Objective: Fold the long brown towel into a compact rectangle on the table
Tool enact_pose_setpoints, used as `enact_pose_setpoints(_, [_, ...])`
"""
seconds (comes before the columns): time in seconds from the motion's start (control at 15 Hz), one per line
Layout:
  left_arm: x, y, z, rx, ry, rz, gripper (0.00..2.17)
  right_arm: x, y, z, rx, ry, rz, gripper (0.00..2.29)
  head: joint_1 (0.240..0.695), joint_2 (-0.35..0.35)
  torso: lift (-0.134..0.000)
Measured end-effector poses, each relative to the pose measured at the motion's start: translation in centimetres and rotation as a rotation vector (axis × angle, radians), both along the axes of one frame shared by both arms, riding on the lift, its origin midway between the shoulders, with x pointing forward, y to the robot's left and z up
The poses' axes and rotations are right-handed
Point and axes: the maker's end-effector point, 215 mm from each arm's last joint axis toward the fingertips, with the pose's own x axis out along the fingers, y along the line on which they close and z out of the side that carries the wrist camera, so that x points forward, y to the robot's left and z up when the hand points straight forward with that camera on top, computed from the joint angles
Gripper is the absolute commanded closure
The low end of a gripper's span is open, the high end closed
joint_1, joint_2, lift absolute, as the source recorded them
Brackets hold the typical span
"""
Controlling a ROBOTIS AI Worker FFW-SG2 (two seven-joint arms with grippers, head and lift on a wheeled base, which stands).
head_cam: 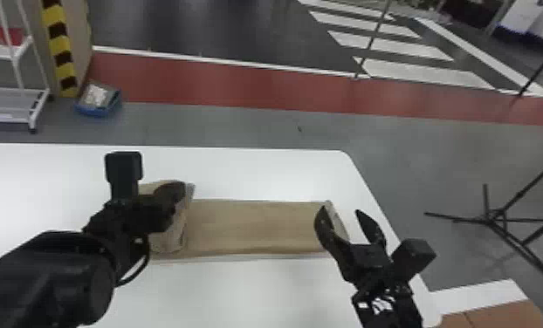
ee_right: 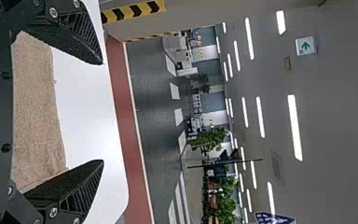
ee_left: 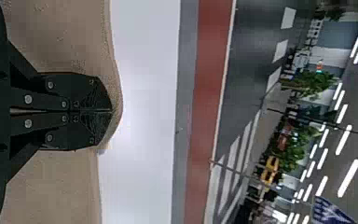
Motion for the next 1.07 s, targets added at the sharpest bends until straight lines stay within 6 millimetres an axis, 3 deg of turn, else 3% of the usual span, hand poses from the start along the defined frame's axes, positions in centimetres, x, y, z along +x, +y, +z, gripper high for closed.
enact_pose_setpoints(0.13, [0.7,-0.2,1.5,-0.070,-0.027,0.022,1.48,-0.1,-0.1,-0.3,0.002,0.004,-0.002,0.14,0.695,-0.317,-0.057])
enact_pose_setpoints(0.4, [1.2,0.1,1.5,-0.057,-0.025,0.055,1.48,0.0,-0.1,-0.3,0.004,0.001,-0.003,0.14,0.695,-0.313,-0.057])
enact_pose_setpoints(0.47, [1.0,0.4,1.1,-0.042,-0.023,0.062,1.26,0.2,0.0,-0.2,0.002,0.000,0.000,0.14,0.695,-0.309,-0.057])
enact_pose_setpoints(0.53, [0.7,1.0,0.9,-0.016,-0.033,0.074,0.85,0.4,0.4,-0.1,0.001,0.001,0.011,0.14,0.695,-0.301,-0.057])
enact_pose_setpoints(0.6, [0.4,2.0,0.9,0.025,-0.057,0.092,0.74,0.7,1.3,-0.2,0.003,0.008,0.037,0.14,0.695,-0.290,-0.057])
enact_pose_setpoints(0.8, [-0.6,6.1,1.1,0.123,-0.127,0.152,0.73,1.7,5.0,-0.6,0.029,0.048,0.132,0.18,0.695,-0.234,-0.057])
enact_pose_setpoints(1.0, [-1.6,9.7,3.4,0.170,-0.240,0.239,0.09,2.2,10.9,-1.6,0.062,0.124,0.269,0.22,0.695,-0.135,-0.057])
enact_pose_setpoints(1.07, [-2.0,11.6,4.0,0.187,-0.269,0.274,0.07,2.3,13.7,-2.5,0.083,0.171,0.336,0.22,0.695,-0.106,-0.057])
